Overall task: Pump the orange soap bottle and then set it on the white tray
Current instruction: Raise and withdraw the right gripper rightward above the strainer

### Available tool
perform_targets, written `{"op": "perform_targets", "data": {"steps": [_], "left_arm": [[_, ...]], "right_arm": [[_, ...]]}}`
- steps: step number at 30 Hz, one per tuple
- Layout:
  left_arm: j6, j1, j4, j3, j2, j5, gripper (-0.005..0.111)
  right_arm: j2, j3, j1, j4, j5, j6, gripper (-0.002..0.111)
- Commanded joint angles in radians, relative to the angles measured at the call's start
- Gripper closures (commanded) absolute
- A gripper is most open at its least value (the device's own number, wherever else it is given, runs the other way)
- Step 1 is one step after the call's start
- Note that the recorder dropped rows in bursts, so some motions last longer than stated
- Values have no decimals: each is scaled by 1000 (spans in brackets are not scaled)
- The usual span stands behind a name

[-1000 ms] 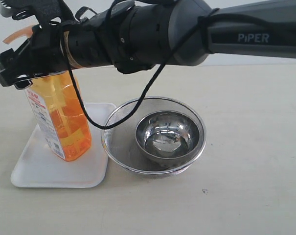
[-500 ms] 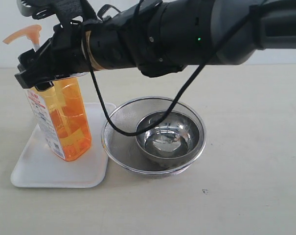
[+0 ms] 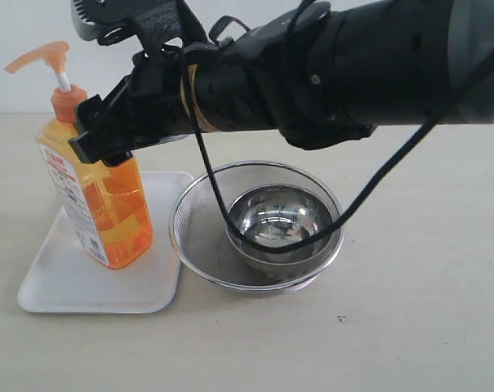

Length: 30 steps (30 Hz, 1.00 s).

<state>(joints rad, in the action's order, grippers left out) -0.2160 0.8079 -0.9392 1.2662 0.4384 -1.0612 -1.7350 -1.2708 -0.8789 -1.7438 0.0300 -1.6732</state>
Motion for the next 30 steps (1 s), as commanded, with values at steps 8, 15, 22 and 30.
{"op": "perform_targets", "data": {"steps": [8, 15, 22, 30], "left_arm": [[-1, 2, 0, -6, -4, 10, 102], [-1, 2, 0, -6, -4, 10, 102], [-1, 2, 0, -6, -4, 10, 102], [-1, 2, 0, -6, -4, 10, 102]], "right_arm": [[62, 73, 2, -1, -60, 8, 31], [62, 73, 2, -1, -60, 8, 31], [62, 73, 2, -1, -60, 35, 31], [62, 73, 2, -1, -60, 35, 31]]}}
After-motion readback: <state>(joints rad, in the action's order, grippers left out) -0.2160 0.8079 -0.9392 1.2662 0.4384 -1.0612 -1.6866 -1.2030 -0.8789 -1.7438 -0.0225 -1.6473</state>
